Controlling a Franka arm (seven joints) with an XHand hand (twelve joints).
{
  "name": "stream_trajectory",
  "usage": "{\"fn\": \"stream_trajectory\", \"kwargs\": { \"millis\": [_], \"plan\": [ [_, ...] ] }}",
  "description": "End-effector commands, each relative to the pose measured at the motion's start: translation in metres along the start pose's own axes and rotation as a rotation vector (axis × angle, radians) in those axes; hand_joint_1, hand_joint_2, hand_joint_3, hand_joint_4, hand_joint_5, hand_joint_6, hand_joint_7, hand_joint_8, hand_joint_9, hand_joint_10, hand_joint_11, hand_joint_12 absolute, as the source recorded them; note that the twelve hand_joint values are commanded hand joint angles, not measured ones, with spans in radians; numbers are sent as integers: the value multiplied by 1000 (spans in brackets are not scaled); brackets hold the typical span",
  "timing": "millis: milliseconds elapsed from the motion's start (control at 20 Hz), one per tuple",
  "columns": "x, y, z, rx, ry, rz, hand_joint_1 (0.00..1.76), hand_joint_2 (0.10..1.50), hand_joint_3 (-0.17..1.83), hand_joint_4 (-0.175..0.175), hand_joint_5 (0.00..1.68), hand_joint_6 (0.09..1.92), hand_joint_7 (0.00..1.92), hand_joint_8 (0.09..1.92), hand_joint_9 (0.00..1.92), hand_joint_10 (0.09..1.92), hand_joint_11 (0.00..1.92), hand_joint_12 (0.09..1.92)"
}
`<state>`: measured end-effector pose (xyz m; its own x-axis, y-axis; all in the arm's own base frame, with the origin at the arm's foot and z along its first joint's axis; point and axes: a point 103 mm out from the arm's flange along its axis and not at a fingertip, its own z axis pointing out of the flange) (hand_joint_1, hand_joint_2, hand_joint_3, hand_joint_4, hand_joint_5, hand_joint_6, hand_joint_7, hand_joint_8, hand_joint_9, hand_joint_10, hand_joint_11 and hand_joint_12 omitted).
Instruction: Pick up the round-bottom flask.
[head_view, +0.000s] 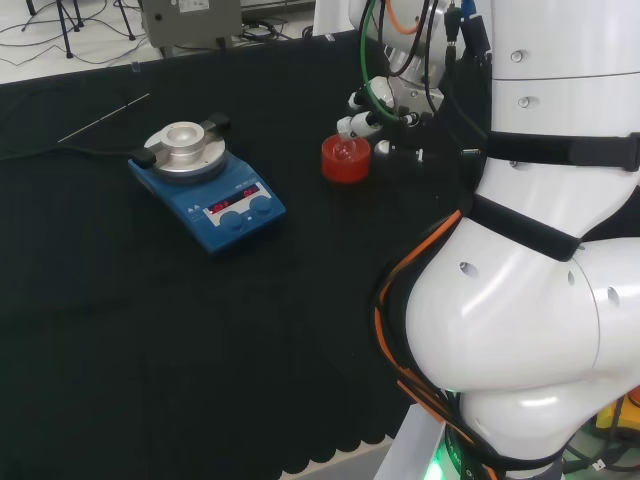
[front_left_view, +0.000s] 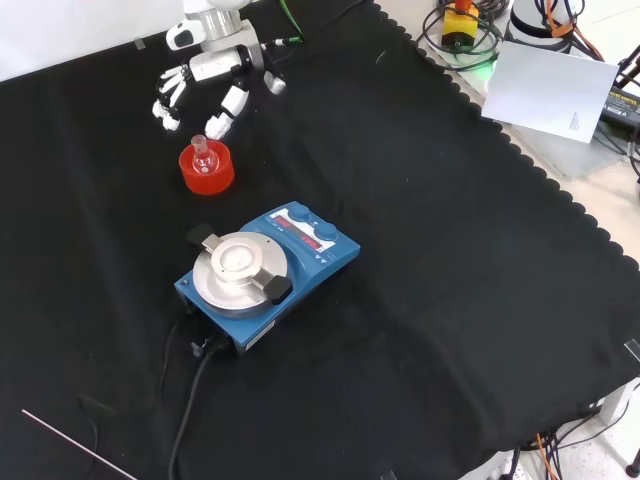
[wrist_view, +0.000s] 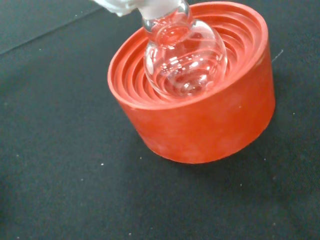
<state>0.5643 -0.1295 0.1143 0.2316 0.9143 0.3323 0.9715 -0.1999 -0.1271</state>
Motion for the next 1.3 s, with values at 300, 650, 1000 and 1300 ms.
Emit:
{"fn": "stream_trajectory", "kwargs": {
  "millis": [300,650,1000,1300],
  "plan": [
    [-9,0,4,-26,-9,6,874,727,410,-50,492,506,233,577,336,663,0,1256],
    [-10,4,12,-8,-6,-2,867,643,572,-49,481,530,231,586,334,671,0,1260],
    [-4,8,19,-3,-5,-7,862,639,578,-46,520,554,237,589,337,673,0,1264],
    [-2,9,21,-3,-3,-6,859,637,584,-43,551,605,243,588,342,672,0,1277]
  ]
}}
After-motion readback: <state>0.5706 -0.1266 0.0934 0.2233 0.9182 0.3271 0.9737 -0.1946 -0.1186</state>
